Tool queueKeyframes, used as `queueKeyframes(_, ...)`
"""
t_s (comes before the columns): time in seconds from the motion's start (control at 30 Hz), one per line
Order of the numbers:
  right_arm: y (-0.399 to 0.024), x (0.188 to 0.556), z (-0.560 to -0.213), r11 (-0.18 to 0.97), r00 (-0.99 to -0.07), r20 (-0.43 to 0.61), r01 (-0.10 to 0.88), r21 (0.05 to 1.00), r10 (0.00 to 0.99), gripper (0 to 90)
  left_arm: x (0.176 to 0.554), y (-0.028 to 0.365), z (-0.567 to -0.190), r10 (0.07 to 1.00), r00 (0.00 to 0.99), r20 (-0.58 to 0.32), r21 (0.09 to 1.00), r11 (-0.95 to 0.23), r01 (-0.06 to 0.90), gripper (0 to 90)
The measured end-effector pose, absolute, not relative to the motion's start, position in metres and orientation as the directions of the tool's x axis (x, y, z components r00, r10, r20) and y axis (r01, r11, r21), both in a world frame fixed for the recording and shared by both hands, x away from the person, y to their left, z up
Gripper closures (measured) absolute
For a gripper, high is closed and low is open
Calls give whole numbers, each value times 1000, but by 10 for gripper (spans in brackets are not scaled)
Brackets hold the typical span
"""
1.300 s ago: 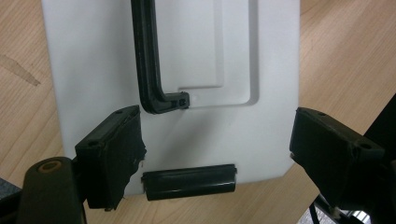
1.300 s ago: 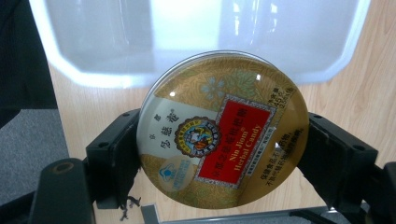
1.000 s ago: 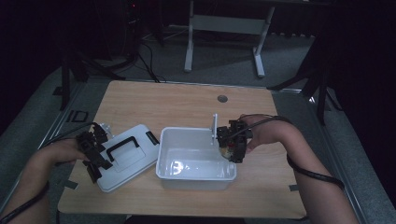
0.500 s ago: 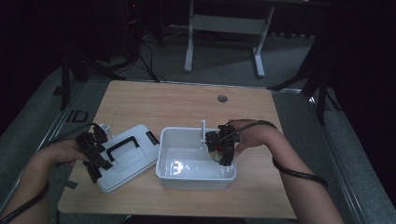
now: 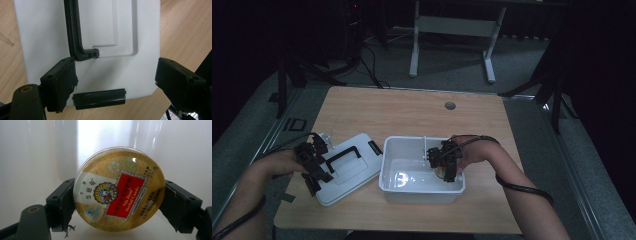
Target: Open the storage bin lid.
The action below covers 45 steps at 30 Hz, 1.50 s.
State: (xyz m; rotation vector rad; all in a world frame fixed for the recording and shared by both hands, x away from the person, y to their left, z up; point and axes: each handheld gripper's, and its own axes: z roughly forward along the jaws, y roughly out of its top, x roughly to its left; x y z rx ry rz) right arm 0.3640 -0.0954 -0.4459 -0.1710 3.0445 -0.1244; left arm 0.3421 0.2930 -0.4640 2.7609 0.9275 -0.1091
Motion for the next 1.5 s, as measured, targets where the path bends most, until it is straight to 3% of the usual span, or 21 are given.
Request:
queueKeyframes(0.87, -86, 370, -493, 979, -995, -27, -85, -184, -91, 200, 343, 293, -463, 584, 799, -140, 189, -777, 601, 167)
queueKeyframes(1.5, -84, 370, -492, 981, -997, -13, -72, -179, -76, 144, 342, 294, -463, 585, 799, -137, 186, -777, 601, 167)
